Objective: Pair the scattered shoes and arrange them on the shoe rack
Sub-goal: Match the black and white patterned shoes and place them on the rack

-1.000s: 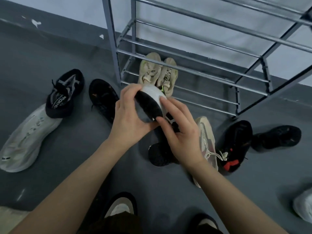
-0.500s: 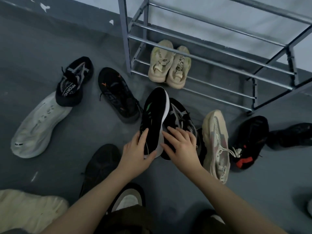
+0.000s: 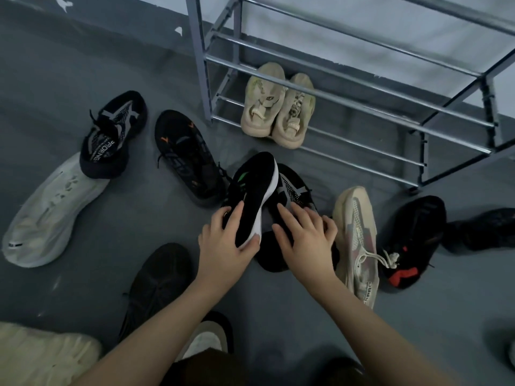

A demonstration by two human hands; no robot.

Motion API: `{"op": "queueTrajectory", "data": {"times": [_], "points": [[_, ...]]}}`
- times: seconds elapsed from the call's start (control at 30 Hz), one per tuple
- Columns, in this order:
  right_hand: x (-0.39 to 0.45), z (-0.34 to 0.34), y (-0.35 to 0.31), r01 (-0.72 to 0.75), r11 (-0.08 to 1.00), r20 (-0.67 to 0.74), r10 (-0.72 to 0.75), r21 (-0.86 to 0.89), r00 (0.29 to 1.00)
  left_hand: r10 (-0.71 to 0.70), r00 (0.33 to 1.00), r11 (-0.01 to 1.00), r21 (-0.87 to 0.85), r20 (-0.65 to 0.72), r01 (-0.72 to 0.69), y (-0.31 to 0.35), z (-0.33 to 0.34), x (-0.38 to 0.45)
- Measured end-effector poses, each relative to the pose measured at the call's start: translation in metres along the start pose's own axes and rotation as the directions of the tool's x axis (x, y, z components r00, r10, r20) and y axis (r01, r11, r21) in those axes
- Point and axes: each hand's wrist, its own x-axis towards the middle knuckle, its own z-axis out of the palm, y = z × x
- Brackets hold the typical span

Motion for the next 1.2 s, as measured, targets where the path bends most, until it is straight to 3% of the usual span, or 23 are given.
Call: {"op": "queueTrajectory", "data": {"times": [0.17, 0.4, 0.53, 0.63, 0.7, 0.93, 1.07, 1.2], "points": [[0.0, -0.01, -0.029, 0.033, 0.954, 0.087, -0.062, 0.298, 0.994, 0.138, 0.987, 0.987, -0.068, -0.084, -0.143, 0.006, -0.01, -0.015], [-0.012, -0.003, -0.053, 0.086, 0.878, 0.106, -0.153, 0.471, 0.982, 0.243, 0.961, 0.97, 0.018, -0.13, -0.242, -0.014, -0.036, -0.031], [-0.01, 0.009, -0.059, 0.084, 0.913, 0.192, -0.173, 0.399, 0.966, 0.206, 0.977, 0.978, 0.03, 0.048, -0.207, -0.029, -0.045, -0.031], [-0.005, 0.025, -0.049, 0.072, 0.975, 0.326, -0.14, 0.21, 0.935, 0.18, 0.94, 0.96, 0.158, 0.29, -0.233, -0.038, -0.042, -0.025], [-0.007, 0.033, -0.046, 0.105, 0.984, 0.347, -0.15, 0.145, 0.926, 0.133, 0.932, 0.947, 0.234, 0.338, -0.22, -0.041, -0.04, -0.023], [0.004, 0.021, -0.061, 0.123, 0.972, 0.12, -0.149, 0.201, 0.982, 0.132, 0.988, 0.941, 0.303, 0.078, -0.15, -0.04, -0.063, 0.001], [0.039, 0.01, -0.09, 0.26, 0.947, 0.073, -0.278, 0.186, 0.958, 0.138, 0.99, 0.907, 0.405, -0.026, -0.116, -0.045, -0.096, 0.043], [0.099, 0.018, -0.131, 0.369, 0.908, 0.045, -0.384, 0.199, 0.922, 0.051, 0.991, 0.892, 0.452, -0.127, 0.011, -0.07, -0.124, 0.087]]}}
